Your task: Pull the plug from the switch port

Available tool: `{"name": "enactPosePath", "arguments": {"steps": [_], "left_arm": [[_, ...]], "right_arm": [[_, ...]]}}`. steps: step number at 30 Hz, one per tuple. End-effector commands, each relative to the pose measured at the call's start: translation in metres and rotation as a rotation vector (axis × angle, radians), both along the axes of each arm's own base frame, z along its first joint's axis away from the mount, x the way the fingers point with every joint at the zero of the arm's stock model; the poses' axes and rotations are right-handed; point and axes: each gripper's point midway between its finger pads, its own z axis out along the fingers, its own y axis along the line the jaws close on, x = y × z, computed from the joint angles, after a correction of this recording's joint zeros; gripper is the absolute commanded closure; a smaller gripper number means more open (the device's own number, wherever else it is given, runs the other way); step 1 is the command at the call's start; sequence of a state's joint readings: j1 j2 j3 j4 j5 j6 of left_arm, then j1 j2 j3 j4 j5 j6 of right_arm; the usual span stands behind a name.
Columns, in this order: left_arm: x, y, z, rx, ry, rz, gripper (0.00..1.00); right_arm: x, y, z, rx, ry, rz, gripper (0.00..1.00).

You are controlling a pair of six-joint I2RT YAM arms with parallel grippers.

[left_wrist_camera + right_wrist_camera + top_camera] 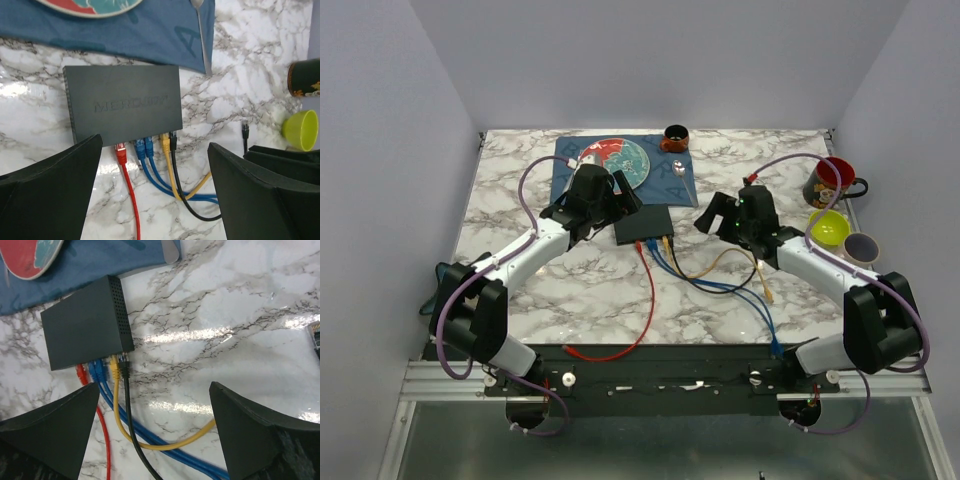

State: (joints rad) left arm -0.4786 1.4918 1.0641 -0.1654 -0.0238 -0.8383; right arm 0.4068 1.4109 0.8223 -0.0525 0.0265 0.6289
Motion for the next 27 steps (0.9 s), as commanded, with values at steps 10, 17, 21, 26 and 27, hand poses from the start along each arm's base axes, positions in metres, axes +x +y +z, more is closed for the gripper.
{"name": "enactPosePath", "arguments": {"steps": [10,17,21,26,27], "left_arm": [[-0.024,-0.018,-0.058,-0.033,0.193,-0.111,0.32],[-0.029,-0.011,-0.093,0.031,0.278,-0.106,0.51],[-0.017,-0.019,-0.089,0.022,0.264,-0.106,0.51],[0.001,-0.025,-0.081,0.038,0.237,-0.110,0.48],[0.006,-0.027,-0.077,0.043,0.224,-0.117,0.48]], "right_arm": [[-0.027,0.037,-0.036,0.312,0.171,0.197,0.62],[-0.045,0.042,-0.073,0.283,0.248,0.206,0.79],[-0.047,0.050,-0.081,0.294,0.253,0.215,0.64],[-0.033,0.059,-0.069,0.347,0.201,0.216,0.39],[-0.031,0.060,-0.069,0.355,0.200,0.209,0.38]]}}
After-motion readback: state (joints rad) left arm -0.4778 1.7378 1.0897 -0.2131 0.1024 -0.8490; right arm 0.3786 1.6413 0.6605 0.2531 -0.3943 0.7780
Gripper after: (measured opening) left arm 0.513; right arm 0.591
